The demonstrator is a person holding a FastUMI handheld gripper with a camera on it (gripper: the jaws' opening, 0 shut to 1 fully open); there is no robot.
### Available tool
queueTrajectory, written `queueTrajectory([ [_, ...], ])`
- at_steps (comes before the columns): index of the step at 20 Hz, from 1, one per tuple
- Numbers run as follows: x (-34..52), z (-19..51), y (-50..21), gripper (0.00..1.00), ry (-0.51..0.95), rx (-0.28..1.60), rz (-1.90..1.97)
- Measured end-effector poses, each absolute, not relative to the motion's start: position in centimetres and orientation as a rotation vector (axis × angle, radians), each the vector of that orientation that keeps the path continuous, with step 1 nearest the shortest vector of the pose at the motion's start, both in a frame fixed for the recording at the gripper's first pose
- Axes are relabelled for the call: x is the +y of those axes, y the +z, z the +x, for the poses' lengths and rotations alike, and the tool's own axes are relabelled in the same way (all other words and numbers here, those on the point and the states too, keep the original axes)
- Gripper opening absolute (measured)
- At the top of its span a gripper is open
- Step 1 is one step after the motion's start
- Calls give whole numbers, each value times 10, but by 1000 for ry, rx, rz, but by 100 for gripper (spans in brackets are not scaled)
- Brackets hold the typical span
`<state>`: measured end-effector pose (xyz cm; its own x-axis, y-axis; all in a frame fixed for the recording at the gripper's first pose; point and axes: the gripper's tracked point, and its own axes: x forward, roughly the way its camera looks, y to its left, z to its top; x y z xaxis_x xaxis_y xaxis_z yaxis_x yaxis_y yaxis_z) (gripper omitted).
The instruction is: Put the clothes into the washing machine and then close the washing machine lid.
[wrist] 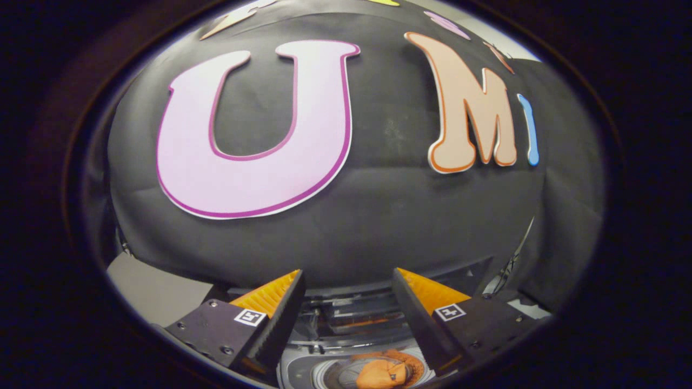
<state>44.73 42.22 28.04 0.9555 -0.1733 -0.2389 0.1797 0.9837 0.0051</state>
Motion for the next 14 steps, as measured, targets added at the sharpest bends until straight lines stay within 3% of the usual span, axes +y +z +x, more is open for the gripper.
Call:
queueTrajectory([
  [14,427,474,258,98,-170,279,-33],
])
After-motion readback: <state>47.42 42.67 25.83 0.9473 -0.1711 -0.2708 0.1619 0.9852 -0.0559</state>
